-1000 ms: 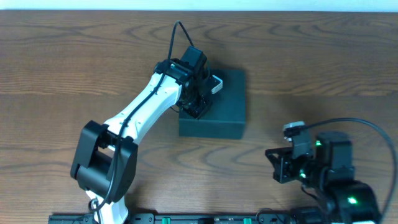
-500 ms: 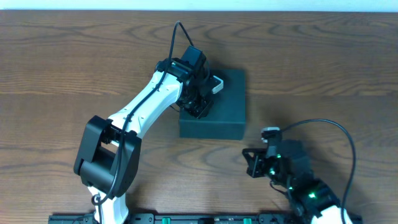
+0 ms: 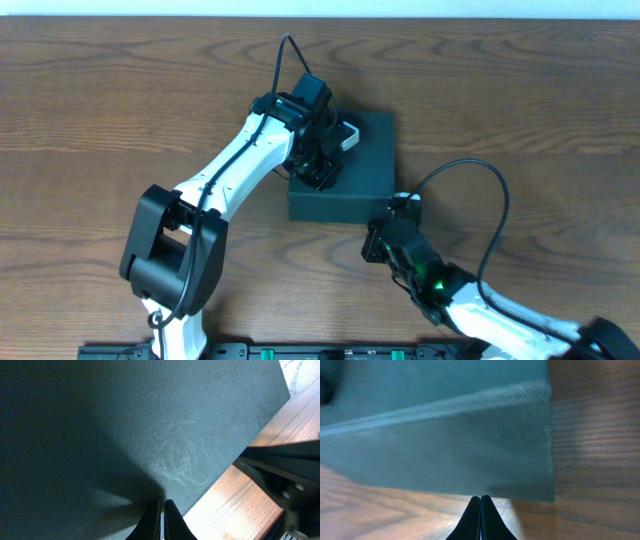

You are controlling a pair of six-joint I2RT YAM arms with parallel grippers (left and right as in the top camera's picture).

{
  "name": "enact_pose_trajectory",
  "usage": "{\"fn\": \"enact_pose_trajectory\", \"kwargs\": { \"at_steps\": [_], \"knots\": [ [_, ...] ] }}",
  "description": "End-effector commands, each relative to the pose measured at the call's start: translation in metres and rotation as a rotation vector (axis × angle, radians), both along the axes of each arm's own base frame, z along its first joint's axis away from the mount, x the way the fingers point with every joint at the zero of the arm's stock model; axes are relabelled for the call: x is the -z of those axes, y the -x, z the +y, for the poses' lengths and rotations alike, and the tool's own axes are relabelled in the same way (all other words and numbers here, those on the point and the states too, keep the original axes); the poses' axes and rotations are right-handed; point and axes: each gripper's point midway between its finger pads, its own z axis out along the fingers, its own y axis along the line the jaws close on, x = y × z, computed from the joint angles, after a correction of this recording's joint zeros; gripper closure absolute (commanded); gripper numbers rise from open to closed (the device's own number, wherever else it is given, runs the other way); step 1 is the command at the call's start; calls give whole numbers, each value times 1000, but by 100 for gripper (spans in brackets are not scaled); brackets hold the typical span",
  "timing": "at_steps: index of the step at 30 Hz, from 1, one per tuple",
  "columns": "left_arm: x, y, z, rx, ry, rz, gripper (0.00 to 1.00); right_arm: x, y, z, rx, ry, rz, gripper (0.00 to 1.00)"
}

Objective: Pack container

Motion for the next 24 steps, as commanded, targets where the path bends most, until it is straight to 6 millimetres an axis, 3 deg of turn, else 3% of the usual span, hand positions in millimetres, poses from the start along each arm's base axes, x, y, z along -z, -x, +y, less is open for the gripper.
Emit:
{"fn": "enact_pose_trajectory", "kwargs": {
  "at_steps": [1, 8, 13, 16, 18, 20, 24],
  "knots": [
    [27, 12, 7, 11, -63, 74, 94, -2, -15, -1, 59, 23, -33, 99],
    [27, 12, 7, 12, -63, 74, 94, -21, -38, -5, 143, 48, -119, 98],
    [27, 12, 7, 11, -63, 74, 94, -22, -39, -4, 141, 42, -123, 99],
    [23, 12, 8, 8, -62, 73, 94, -29, -32, 19, 6, -7, -103, 99],
    [10, 10, 10, -9, -58, 68, 94, -39, -24, 28, -59, -22, -69, 98],
    [-13, 4, 14, -32, -44, 44, 94, -57, -18, 23, -81, 24, -52, 99],
    [-79, -9, 26, -121, 16, -53, 94, -126, -9, 14, -203, 137, -147, 99]
  ]
}}
